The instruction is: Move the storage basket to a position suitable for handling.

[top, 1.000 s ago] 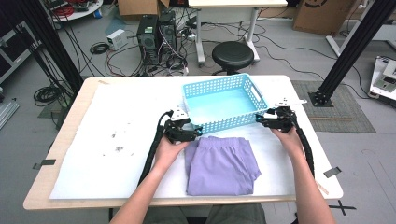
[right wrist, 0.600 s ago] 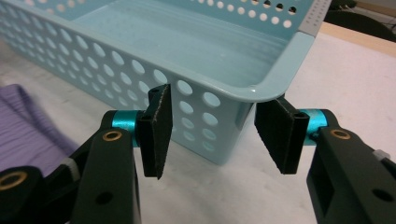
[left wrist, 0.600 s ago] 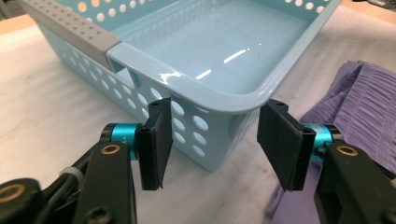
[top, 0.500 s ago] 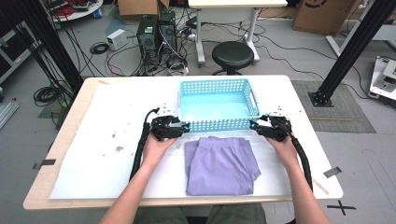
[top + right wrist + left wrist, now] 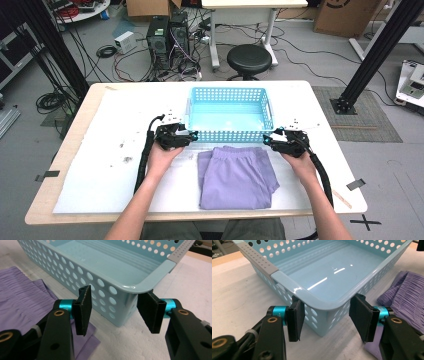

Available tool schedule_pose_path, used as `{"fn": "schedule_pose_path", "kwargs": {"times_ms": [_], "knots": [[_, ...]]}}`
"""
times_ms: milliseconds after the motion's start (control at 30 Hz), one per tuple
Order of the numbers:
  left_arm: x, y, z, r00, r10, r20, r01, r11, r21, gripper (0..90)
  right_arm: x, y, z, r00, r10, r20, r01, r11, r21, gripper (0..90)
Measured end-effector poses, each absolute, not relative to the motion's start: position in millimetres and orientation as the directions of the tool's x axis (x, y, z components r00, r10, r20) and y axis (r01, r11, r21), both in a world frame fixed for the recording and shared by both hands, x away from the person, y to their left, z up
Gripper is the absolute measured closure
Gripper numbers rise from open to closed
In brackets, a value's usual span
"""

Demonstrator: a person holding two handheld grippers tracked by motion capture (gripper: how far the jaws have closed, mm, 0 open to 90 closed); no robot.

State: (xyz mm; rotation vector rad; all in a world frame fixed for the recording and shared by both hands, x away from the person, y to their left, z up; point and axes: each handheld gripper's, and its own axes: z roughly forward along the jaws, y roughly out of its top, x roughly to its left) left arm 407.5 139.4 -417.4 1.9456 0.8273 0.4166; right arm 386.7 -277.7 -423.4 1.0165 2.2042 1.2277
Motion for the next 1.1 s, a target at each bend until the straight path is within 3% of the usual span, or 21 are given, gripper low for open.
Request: {"fn": "schedule_pose_path", "kwargs": {"times_ms": [1100], "knots": [[399.7, 143.5, -422.3, 0.716, 0.697, -0.052, 0.354, -0.298, 0.886, 46.3, 378.2, -275.7, -423.8, -0.643, 0.766, 0.015, 0.405, 0.324, 0.855, 46.5]]}}
